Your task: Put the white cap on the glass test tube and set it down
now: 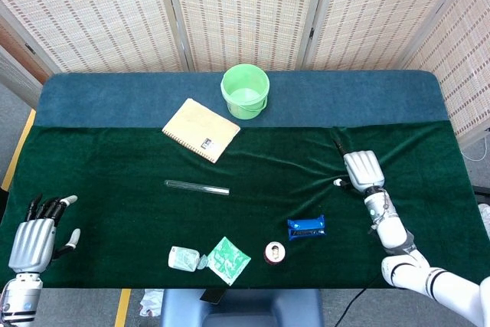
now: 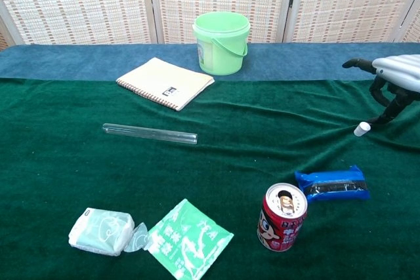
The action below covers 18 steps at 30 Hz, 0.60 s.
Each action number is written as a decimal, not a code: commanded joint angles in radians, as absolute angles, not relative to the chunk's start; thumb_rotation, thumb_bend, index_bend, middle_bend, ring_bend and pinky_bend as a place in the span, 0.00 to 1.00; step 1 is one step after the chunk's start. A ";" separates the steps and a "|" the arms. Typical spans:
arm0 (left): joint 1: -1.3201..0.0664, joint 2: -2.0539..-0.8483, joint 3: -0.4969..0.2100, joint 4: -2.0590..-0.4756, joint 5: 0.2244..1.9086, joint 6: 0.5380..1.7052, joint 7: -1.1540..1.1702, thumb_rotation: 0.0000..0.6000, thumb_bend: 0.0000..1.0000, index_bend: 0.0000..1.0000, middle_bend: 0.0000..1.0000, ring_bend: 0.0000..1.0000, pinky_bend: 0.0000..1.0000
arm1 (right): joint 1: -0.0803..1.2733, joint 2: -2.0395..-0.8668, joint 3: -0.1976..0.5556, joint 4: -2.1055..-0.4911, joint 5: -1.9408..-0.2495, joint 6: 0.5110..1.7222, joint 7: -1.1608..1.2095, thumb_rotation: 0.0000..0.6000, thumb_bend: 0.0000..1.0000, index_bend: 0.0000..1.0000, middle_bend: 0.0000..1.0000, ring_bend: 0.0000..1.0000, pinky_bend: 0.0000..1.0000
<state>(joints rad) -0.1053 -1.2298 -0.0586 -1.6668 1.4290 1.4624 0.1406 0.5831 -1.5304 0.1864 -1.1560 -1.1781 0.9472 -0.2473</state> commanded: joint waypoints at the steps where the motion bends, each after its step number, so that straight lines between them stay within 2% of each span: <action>1: -0.105 -1.229 -0.059 -1.668 1.431 1.464 0.140 1.00 0.41 0.23 0.25 0.19 0.01 | 0.563 -1.486 0.181 -1.220 -1.200 0.980 -0.227 1.00 0.23 0.02 0.79 1.00 0.97; 5: -0.106 -1.231 -0.058 -1.671 1.434 1.464 0.142 1.00 0.41 0.23 0.25 0.19 0.01 | 0.536 -1.425 0.147 -1.302 -1.229 0.997 -0.229 1.00 0.23 0.04 0.79 1.00 0.97; 9: -0.109 -1.233 -0.056 -1.674 1.439 1.461 0.145 1.00 0.41 0.23 0.25 0.19 0.01 | 0.514 -1.394 0.121 -1.334 -1.239 1.005 -0.234 1.00 0.23 0.16 0.80 1.00 0.97; 14: -0.111 -1.237 -0.053 -1.679 1.447 1.461 0.150 1.00 0.41 0.23 0.25 0.19 0.01 | 0.517 -1.423 0.111 -1.283 -1.234 0.984 -0.228 1.00 0.23 0.28 0.83 1.00 0.99; 18: -0.109 -1.235 -0.053 -1.682 1.446 1.464 0.153 1.00 0.41 0.23 0.25 0.19 0.01 | 0.533 -1.470 0.113 -1.214 -1.233 0.958 -0.214 1.00 0.23 0.32 0.84 1.00 0.99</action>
<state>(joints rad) -0.1093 -1.2347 -0.0526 -1.6816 1.4458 1.4635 0.1531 0.5242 -1.4484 0.1129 -1.2406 -1.2343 0.9727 -0.2216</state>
